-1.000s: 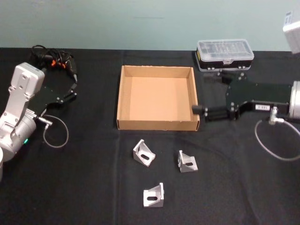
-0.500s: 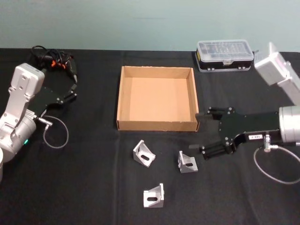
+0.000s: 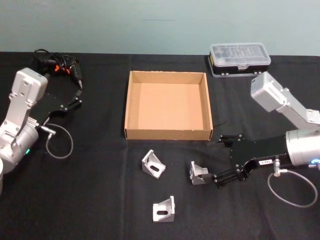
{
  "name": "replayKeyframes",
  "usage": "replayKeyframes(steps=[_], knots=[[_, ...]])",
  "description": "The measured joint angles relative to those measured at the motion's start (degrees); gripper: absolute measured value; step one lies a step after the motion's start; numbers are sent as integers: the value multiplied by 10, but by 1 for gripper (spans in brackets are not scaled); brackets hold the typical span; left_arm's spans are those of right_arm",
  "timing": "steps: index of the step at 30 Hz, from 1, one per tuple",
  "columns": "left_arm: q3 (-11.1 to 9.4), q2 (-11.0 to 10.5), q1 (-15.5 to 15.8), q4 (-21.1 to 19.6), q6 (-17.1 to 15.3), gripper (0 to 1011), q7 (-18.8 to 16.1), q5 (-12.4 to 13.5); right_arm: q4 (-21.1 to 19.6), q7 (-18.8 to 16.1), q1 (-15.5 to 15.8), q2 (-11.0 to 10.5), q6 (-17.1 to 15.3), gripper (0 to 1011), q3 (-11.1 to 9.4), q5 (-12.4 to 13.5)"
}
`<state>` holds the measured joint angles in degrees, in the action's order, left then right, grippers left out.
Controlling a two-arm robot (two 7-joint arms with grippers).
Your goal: Use one hand to pick up the angle iron from the table and place it into the box.
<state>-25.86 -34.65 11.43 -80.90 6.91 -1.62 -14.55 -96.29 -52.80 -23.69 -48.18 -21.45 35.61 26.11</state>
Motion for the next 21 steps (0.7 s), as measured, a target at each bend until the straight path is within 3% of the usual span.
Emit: replayKeyframes(steps=[14,21], knots=[[0,0,0,0,0,1000,0,0,61,-16,-53,34,5,1004,65,-35],[0,0,0,0,0,1000,0,0,82,-21,-77,46,8,1004,88,-49]])
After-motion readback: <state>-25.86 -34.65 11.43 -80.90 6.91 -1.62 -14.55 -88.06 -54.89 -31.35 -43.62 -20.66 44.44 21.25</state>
